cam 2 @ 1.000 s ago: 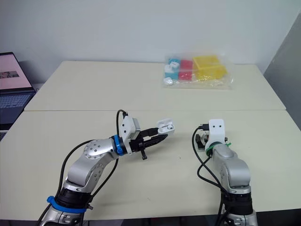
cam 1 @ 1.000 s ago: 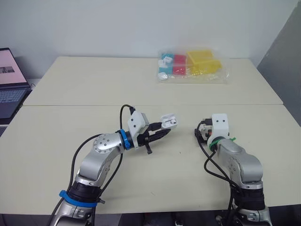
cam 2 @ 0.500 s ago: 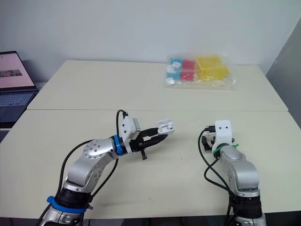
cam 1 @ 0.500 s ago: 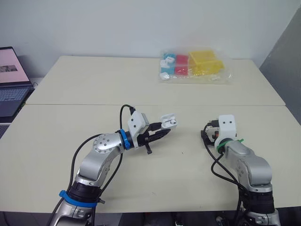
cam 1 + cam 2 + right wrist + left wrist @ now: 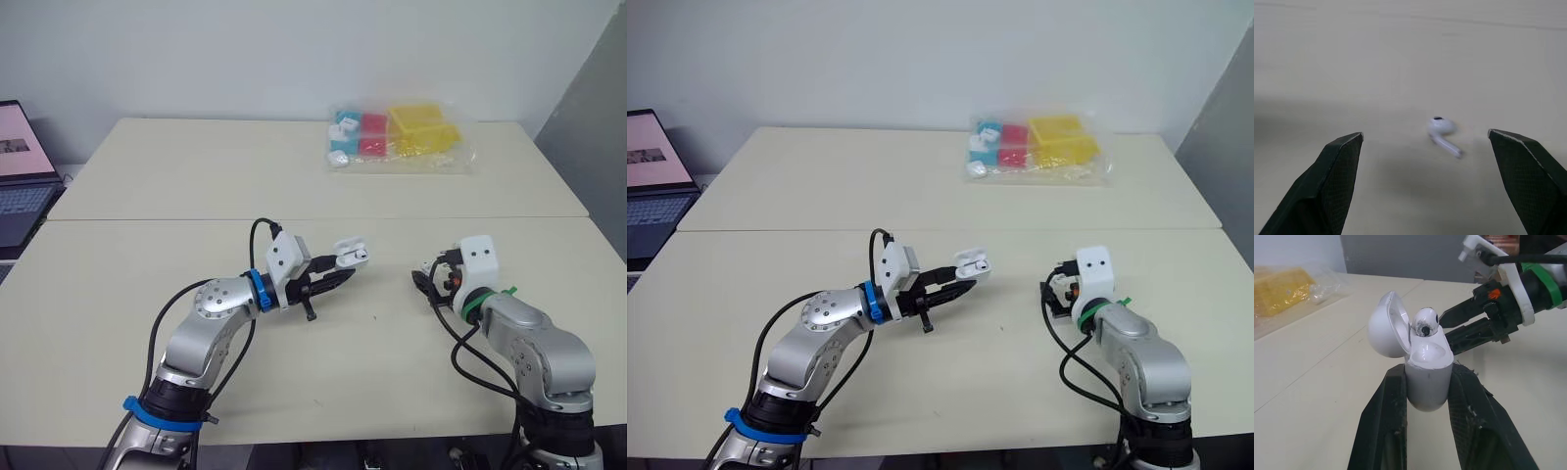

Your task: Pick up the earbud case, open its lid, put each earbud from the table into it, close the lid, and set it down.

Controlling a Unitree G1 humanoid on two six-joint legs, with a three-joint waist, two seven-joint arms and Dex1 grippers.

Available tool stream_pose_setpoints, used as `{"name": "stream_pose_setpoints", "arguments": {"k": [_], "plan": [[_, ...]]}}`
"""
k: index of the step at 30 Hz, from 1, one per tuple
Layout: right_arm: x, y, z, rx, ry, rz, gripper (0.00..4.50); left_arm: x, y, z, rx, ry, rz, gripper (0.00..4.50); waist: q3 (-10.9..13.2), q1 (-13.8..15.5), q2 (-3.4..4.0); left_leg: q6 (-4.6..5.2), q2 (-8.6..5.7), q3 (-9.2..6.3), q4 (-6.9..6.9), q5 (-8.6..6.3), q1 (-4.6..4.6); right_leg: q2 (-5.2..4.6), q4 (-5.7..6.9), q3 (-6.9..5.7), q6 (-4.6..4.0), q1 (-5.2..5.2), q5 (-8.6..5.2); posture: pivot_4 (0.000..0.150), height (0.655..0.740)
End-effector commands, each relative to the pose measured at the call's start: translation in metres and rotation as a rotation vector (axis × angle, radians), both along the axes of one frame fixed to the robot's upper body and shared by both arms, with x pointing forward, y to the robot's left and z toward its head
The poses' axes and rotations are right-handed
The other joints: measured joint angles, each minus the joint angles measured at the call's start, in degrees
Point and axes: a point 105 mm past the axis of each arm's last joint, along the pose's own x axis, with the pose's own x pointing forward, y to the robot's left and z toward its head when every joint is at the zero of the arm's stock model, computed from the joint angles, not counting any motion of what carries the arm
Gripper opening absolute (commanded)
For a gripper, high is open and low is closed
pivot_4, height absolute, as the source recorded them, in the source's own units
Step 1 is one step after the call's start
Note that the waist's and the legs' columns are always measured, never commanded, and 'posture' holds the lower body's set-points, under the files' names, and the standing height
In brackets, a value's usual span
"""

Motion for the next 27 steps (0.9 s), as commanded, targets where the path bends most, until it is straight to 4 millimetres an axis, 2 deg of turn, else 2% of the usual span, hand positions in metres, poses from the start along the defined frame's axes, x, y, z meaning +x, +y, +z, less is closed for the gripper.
{"name": "stream_pose_setpoints", "arguments": {"k": [1, 5, 7, 12, 16, 18, 27], "plan": [[0.005, 0.003, 0.011, -0.050, -0.079, 0.072, 4.26, -0.004, -0.002, 0.011, -0.012, -0.051, -0.021, 0.77, 0.0, 0.0, 0.00, 0.00, -0.02, 0.02, 0.00, 0.00, 0.00, -0.02, -0.01, 0.01, 0.00, 0.00, 0.00, 0.150, 0.7358], [0.018, -0.017, 0.000, -0.216, -0.064, 0.156, 4.26, -0.003, -0.002, 0.012, -0.010, -0.052, -0.023, 0.77, 0.0, 0.0, 0.00, 0.00, -0.05, 0.04, 0.00, 0.00, -0.01, -0.03, -0.05, 0.02, 0.00, 0.01, 0.00, 0.150, 0.7358], [0.023, -0.026, -0.002, -0.224, -0.043, 0.174, 4.26, -0.003, -0.002, 0.012, -0.009, -0.051, -0.023, 0.77, 0.0, 0.1, 0.00, 0.00, -0.07, 0.06, 0.00, 0.00, -0.01, -0.04, -0.06, 0.02, 0.01, 0.01, 0.00, 0.150, 0.7358], [0.032, -0.032, -0.005, -0.219, -0.024, 0.229, 4.26, -0.004, -0.002, 0.012, -0.010, -0.051, -0.023, 0.77, 0.0, 0.1, 0.00, 0.00, 0.02, 0.03, -0.02, 0.00, 0.02, 0.05, -0.02, 0.02, -0.01, 0.01, 0.00, 0.150, 0.7358], [0.040, -0.023, 0.000, -0.137, 0.002, 0.290, 4.26, -0.004, -0.002, 0.011, -0.008, -0.051, -0.022, 0.77, 0.0, 0.0, 0.00, 0.00, 0.01, 0.07, 0.00, 0.00, 0.04, 0.04, 0.01, 0.06, -0.01, 0.01, 0.01, 0.150, 0.7358], [0.043, -0.026, -0.003, -0.131, 0.021, 0.278, 4.26, -0.004, -0.002, 0.011, -0.007, -0.051, -0.021, 0.77, 0.0, 0.1, 0.00, 0.00, 0.00, 0.06, 0.01, 0.00, 0.04, 0.02, 0.01, 0.05, 0.00, 0.02, 0.01, 0.150, 0.7358], [0.039, -0.028, -0.014, -0.126, 0.092, 0.299, 4.26, -0.004, -0.001, 0.011, -0.004, -0.051, -0.019, 0.77, 0.0, 0.3, 0.00, 0.00, -0.01, 0.07, 0.01, 0.00, 0.00, -0.02, -0.04, 0.05, -0.01, 0.03, 0.01, 0.150, 0.7358]]}}
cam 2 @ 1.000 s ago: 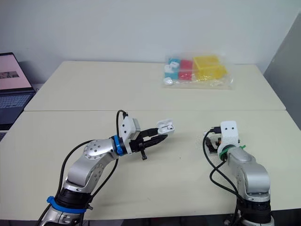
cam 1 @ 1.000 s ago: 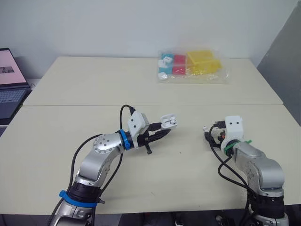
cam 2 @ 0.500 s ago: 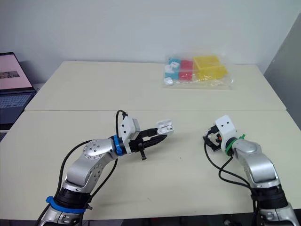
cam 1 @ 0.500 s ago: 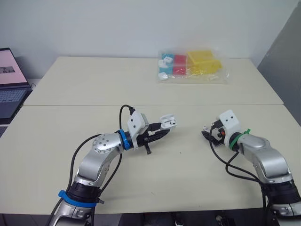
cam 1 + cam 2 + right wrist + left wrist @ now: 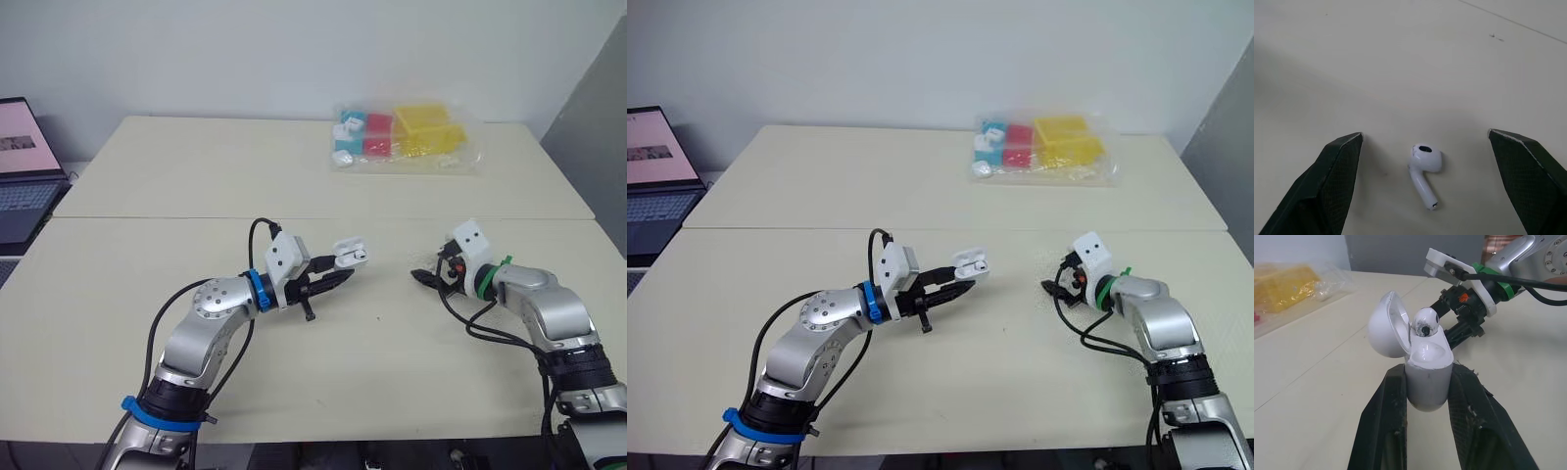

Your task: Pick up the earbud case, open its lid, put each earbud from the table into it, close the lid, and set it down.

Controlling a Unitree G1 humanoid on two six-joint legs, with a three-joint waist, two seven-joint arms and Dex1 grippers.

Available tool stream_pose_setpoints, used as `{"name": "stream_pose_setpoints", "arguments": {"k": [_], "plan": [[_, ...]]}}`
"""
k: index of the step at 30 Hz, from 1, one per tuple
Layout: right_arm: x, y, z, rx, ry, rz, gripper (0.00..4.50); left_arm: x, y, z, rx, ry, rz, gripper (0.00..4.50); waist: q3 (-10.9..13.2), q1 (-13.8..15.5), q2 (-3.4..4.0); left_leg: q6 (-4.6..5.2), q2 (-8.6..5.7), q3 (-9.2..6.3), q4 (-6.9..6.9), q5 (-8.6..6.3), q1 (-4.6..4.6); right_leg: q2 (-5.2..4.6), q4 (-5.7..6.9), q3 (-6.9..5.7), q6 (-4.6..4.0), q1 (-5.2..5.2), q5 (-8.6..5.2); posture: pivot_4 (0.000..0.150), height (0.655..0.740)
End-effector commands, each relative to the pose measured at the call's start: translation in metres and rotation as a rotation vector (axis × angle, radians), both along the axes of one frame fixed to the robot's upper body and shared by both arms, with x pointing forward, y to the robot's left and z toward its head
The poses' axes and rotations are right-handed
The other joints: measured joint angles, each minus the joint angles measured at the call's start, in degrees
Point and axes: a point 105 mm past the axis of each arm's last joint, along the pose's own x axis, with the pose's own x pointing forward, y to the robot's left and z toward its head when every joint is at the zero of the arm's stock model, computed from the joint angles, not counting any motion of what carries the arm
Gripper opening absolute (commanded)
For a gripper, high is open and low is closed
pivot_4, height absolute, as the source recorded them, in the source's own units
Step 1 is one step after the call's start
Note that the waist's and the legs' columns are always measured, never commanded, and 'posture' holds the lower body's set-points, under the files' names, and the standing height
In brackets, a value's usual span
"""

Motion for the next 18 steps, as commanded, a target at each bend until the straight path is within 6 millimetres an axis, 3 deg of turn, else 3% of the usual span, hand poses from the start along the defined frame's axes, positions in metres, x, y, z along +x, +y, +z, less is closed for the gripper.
{"name": "stream_pose_setpoints", "arguments": {"k": [1, 4, 13, 14, 18], "plan": [[-0.001, -0.003, 0.005, -0.001, -0.007, 0.005, 4.26, -0.004, -0.002, 0.012, -0.012, -0.051, -0.021, 0.77, 0.0, 0.0, 0.00, 0.00, 0.00, -0.01, 0.00, 0.00, 0.01, 0.00, 0.01, 0.00, 0.00, 0.00, 0.00, 0.150, 0.7358], [-0.004, -0.004, -0.001, -0.005, 0.020, -0.008, 3.70, -0.005, -0.002, 0.012, -0.010, -0.051, -0.023, 0.77, 0.0, 0.0, 0.00, 0.00, 0.00, -0.03, 0.00, 0.00, 0.04, 0.01, 0.04, -0.04, 0.00, 0.02, 0.00, 0.150, 0.7358], [-0.011, -0.003, 0.006, 0.005, 0.018, 0.012, 0.61, -0.005, 0.000, 0.012, -0.006, -0.053, -0.024, 0.77, 0.0, 0.0, 0.00, 0.00, 0.00, -0.03, 0.01, 0.00, 0.06, 0.01, 0.04, -0.02, 0.00, 0.05, 0.00, 0.150, 0.7358], [-0.012, -0.003, 0.008, 0.003, 0.014, 0.016, 0.41, -0.005, 0.000, 0.012, -0.005, -0.053, -0.024, 0.77, 0.0, 0.0, 0.00, 0.00, 0.00, -0.03, 0.01, 0.00, 0.06, 0.01, 0.04, -0.03, 0.00, 0.05, 0.00, 0.150, 0.7358], [-0.018, -0.001, 0.016, -0.012, -0.001, 0.068, 0.42, -0.005, 0.000, 0.012, -0.004, -0.051, -0.024, 0.77, 0.0, 0.0, 0.00, 0.00, 0.00, -0.03, 0.01, 0.00, 0.05, 0.01, 0.04, -0.03, 0.00, 0.05, 0.00, 0.150, 0.7358]]}}
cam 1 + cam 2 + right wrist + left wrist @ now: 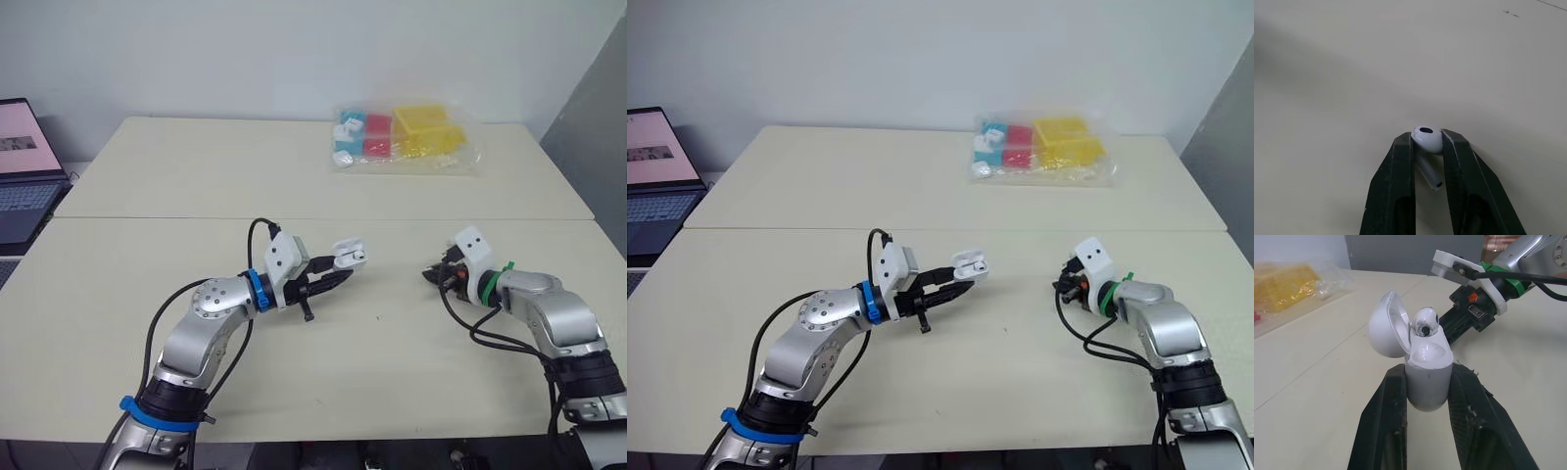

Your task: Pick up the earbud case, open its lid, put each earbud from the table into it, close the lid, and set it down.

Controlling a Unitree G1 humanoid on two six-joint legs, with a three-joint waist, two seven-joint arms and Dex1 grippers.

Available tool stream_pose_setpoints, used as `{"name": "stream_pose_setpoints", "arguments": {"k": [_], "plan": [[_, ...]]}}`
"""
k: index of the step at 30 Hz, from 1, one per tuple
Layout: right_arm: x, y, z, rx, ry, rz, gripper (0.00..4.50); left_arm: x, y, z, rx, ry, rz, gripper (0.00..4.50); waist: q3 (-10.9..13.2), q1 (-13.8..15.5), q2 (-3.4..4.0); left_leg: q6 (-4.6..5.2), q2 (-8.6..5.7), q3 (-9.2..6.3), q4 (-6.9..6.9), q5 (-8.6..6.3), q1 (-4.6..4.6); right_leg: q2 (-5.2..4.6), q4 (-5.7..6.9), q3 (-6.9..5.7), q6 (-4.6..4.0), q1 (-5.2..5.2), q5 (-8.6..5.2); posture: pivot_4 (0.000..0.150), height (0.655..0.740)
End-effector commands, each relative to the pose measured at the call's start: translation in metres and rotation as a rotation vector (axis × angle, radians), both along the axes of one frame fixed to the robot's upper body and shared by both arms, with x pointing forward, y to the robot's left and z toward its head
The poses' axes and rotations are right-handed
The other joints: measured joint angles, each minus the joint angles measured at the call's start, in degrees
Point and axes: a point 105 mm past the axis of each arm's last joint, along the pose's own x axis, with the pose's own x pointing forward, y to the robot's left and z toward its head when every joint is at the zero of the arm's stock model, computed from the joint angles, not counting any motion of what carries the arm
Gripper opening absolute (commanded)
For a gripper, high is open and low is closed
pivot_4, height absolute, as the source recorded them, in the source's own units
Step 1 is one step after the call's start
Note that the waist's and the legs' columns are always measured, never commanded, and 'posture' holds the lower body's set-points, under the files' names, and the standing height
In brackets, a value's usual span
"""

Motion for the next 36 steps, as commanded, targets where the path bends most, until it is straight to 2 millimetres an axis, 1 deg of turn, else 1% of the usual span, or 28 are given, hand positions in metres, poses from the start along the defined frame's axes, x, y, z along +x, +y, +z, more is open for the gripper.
{"name": "stream_pose_setpoints", "arguments": {"k": [1, 4, 6, 7, 8, 10, 12, 14, 15, 16, 19, 21, 28, 30, 31, 33, 36], "plan": [[-0.006, 0.002, 0.018, -0.016, -0.051, 0.064, 0.42, -0.006, -0.002, 0.012, -0.013, -0.051, -0.025, 0.77, 0.0, 0.0, 0.00, 0.00, 0.00, 0.00, 0.00, 0.00, 0.00, 0.00, 0.00, 0.00, 0.00, 0.00, 0.00, 0.150, 0.7358], [-0.013, 0.004, 0.022, -0.040, -0.056, 0.123, 0.42, -0.006, -0.002, 0.013, -0.012, -0.051, -0.026, 0.77, 0.0, 0.0, 0.00, 0.00, 0.00, 0.00, 0.00, 0.00, 0.00, 0.00, 0.00, 0.00, 0.00, -0.01, 0.00, 0.150, 0.7358], [-0.031, 0.007, 0.027, -0.112, -0.053, 0.281, 0.42, -0.007, -0.001, 0.012, -0.009, -0.048, -0.027, 0.77, 0.0, 0.1, 0.06, 0.00, 0.00, -0.01, 0.00, 0.00, 0.00, 0.00, -0.01, -0.02, 0.00, 0.00, 0.00, 0.150, 0.7358], [-0.047, 0.008, 0.028, -0.169, -0.038, 0.403, 0.42, -0.008, 0.000, 0.012, -0.006, -0.044, -0.028, 0.77, 0.0, 0.2, 0.10, 0.00, -0.02, -0.02, 0.00, 0.00, -0.03, -0.01, -0.02, -0.02, 0.00, -0.02, 0.00, 0.150, 0.7358], [-0.063, 0.005, 0.027, -0.216, 0.001, 0.514, 0.42, -0.009, 0.000, 0.011, -0.004, -0.040, -0.031, 0.77, 0.1, 0.2, 0.11, 0.00, -0.02, -0.03, 0.00, 0.00, -0.04, -0.01, -0.05, -0.04, 0.01, -0.01, -0.01, 0.150, 0.7358], [-0.080, -0.002, 0.023, -0.277, 0.059, 0.633, 0.42, -0.011, 0.000, 0.010, 0.000, -0.034, -0.036, 0.77, 0.1, 0.1, 0.11, 0.00, -0.04, -0.03, -0.01, 0.00, -0.03, -0.02, -0.10, -0.05, 0.02, 0.00, -0.01, 0.150, 0.7358], [-0.086, -0.010, 0.017, -0.329, 0.091, 0.678, 0.42, -0.013, 0.000, 0.008, 0.004, -0.031, -0.041, 0.77, 0.0, 0.0, 0.05, 0.00, -0.01, -0.01, 0.01, 0.00, 0.03, -0.02, -0.11, -0.04, 0.02, 0.07, -0.01, 0.150, 0.7358], [-0.092, -0.026, 0.005, -0.423, 0.164, 0.749, 0.42, -0.017, 0.001, 0.007, 0.011, -0.026, -0.042, 0.77, 0.0, -0.2, 0.05, 0.00, 0.00, 0.02, 0.02, 0.00, 0.14, -0.02, -0.06, 0.00, 0.01, 0.10, -0.01, 0.150, 0.7358], [-0.094, -0.032, 0.002, -0.452, 0.190, 0.773, 0.42, -0.018, 0.001, 0.006, 0.014, -0.025, -0.042, 0.77, 0.0, -0.2, 0.05, 0.00, -0.01, 0.07, 0.02, 0.00, 0.20, -0.01, 0.00, 0.02, 0.01, 0.11, 0.00, 0.150, 0.7358], [-0.091, -0.036, 0.000, -0.478, 0.190, 0.780, 0.42, -0.019, 0.002, 0.006, 0.017, -0.022, -0.039, 0.77, 0.0, -0.2, 0.05, 0.00, -0.01, 0.08, 0.02, 0.00, 0.25, -0.01, 0.02, 0.02, 0.01, 0.13, 0.00, 0.150, 0.7358], [-0.080, -0.040, 0.000, -0.495, 0.170, 0.764, 0.42, -0.020, 0.004, 0.006, 0.019, -0.017, -0.034, 0.77, 0.0, -0.3, 0.05, 0.00, 0.02, 0.11, 0.02, 0.01, 0.35, 0.02, 0.10, 0.02, -0.04, 0.14, 0.03, 0.150, 0.7358], [-0.076, -0.042, -0.001, -0.517, 0.168, 0.766, 0.42, -0.021, 0.004, 0.006, 0.019, -0.014, -0.033, 0.77, 0.0, -0.3, 0.05, 0.00, 0.02, 0.10, 0.04, 0.01, 0.36, 0.03, 0.14, 0.03, -0.04, 0.15, 0.03, 0.150, 0.7358], [-0.072, -0.045, -0.002, -0.538, 0.197, 0.768, 0.42, -0.025, 0.006, 0.004, 0.027, -0.003, -0.031, 0.77, 0.0, -0.1, 0.05, -0.01, 0.01, 0.11, 0.04, 0.01, 0.31, -0.01, 0.05, 0.07, -0.03, 0.15, 0.03, 0.150, 0.7358], [-0.076, -0.048, -0.004, -0.539, 0.230, 0.781, 0.42, -0.025, 0.006, 0.004, 0.028, -0.001, -0.030, 0.77, 0.0, -0.1, 0.05, -0.01, 0.00, 0.10, 0.04, 0.01, 0.34, -0.02, 0.06, 0.08, -0.01, 0.16, 0.04, 0.150, 0.7358], [-0.074, -0.048, -0.004, -0.550, 0.218, 0.779, 0.42, -0.025, 0.006, 0.004, 0.028, -0.002, -0.030, 0.77, 0.0, 0.0, 0.05, -0.01, 0.00, 0.11, 0.05, 0.01, 0.33, -0.02, 0.06, 0.07, -0.01, 0.16, 0.04, 0.150, 0.7358], [-0.073, -0.049, -0.004, -0.559, 0.210, 0.785, 1.17, -0.025, 0.006, 0.004, 0.028, 0.000, -0.030, 0.77, 0.0, 0.0, 0.05, -0.01, 0.00, 0.11, 0.08, 0.01, 0.34, -0.02, 0.08, 0.07, -0.01, 0.19, 0.04, 0.150, 0.7358], [-0.073, -0.048, -0.002, -0.555, 0.206, 0.786, 2.13, -0.026, 0.006, 0.003, 0.030, 0.005, -0.032, 0.77, 0.0, 0.0, 0.05, -0.01, 0.01, 0.10, 0.08, 0.01, 0.36, -0.02, 0.09, 0.06, -0.01, 0.21, 0.04, 0.150, 0.7358]]}}
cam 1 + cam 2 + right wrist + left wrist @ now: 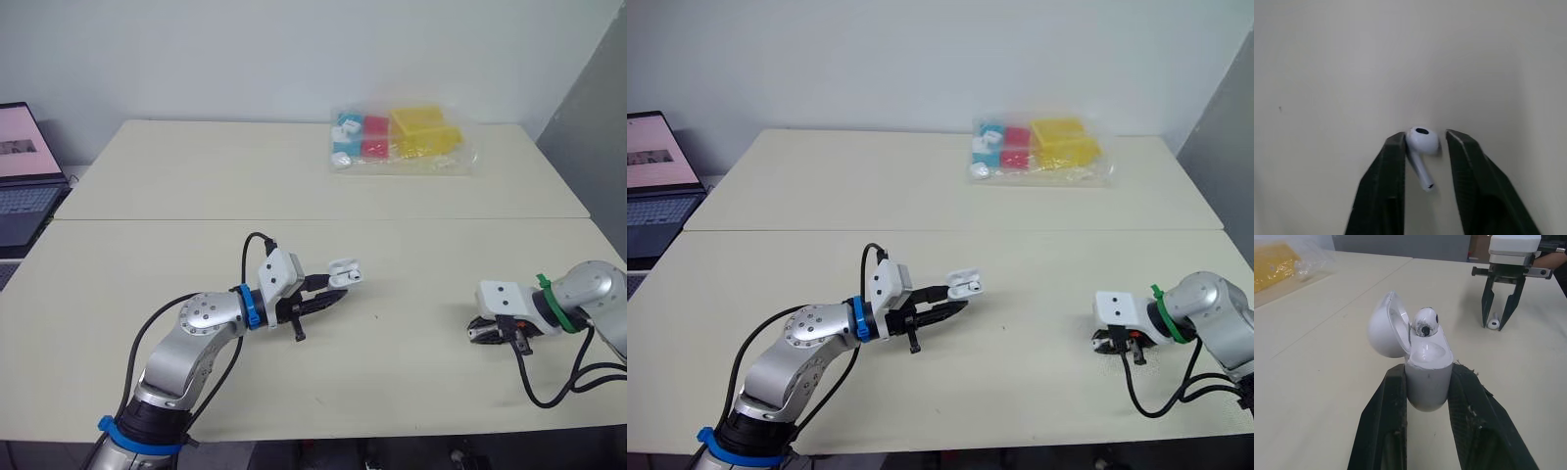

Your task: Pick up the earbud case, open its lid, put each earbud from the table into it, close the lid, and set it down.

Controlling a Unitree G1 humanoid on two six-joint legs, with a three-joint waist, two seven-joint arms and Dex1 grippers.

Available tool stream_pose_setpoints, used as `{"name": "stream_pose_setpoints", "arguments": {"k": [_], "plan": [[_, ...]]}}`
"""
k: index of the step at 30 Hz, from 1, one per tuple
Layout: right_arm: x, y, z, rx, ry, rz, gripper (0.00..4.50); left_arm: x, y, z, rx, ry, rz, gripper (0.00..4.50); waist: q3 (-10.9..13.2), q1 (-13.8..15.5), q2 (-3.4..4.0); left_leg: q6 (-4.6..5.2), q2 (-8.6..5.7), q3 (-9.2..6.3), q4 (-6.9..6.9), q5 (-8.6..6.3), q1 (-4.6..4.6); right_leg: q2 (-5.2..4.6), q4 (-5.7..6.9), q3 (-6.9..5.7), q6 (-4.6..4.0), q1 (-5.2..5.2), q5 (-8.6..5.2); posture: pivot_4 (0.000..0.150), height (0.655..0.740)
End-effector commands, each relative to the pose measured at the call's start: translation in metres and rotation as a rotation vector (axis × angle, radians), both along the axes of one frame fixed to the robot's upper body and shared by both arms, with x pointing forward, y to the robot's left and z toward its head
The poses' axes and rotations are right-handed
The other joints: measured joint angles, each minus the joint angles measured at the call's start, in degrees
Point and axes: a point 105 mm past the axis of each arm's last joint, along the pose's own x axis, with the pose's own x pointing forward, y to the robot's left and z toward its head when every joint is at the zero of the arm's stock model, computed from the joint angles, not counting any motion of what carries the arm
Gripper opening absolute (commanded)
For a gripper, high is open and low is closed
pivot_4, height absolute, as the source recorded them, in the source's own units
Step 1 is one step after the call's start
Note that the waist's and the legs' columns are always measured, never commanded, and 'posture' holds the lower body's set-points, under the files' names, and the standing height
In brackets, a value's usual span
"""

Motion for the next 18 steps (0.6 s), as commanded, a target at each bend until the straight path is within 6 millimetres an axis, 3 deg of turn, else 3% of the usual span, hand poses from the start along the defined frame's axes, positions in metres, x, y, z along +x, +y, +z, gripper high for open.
{"name": "stream_pose_setpoints", "arguments": {"k": [1, 4, 10, 18], "plan": [[0.003, -0.003, 0.002, -0.020, -0.017, -0.006, 2.53, -0.005, -0.002, 0.014, -0.024, -0.049, -0.021, 0.77, 0.0, 0.0, 0.00, 0.00, 0.00, 0.00, 0.00, 0.00, 0.01, 0.00, 0.00, 0.00, 0.00, 0.01, 0.00, 0.150, 0.7358], [0.005, -0.002, 0.012, -0.002, -0.046, -0.001, 3.54, -0.006, -0.003, 0.013, -0.027, -0.045, -0.022, 0.77, 0.0, -0.1, 0.00, 0.00, 0.00, 0.01, 0.00, 0.00, 0.08, 0.00, 0.02, 0.02, 0.01, 0.02, 0.01, 0.150, 0.7358], [0.005, 0.003, 0.047, 0.053, -0.100, -0.011, 3.60, -0.006, -0.005, 0.011, -0.038, -0.037, -0.016, 0.77, 0.0, 0.0, 0.03, 0.00, 0.01, 0.00, -0.01, 0.00, 0.07, 0.00, 0.04, 0.03, 0.02, 0.00, 0.02, 0.150, 0.7358], [-0.017, 0.007, 0.063, 0.029, -0.093, -0.089, 3.60, -0.008, -0.007, 0.008, -0.052, -0.025, -0.008, 0.77, 0.0, 0.1, 0.03, 0.00, 0.02, -0.01, -0.03, 0.00, -0.06, -0.02, -0.03, 0.01, 0.01, -0.04, 0.00, 0.150, 0.7358]]}}
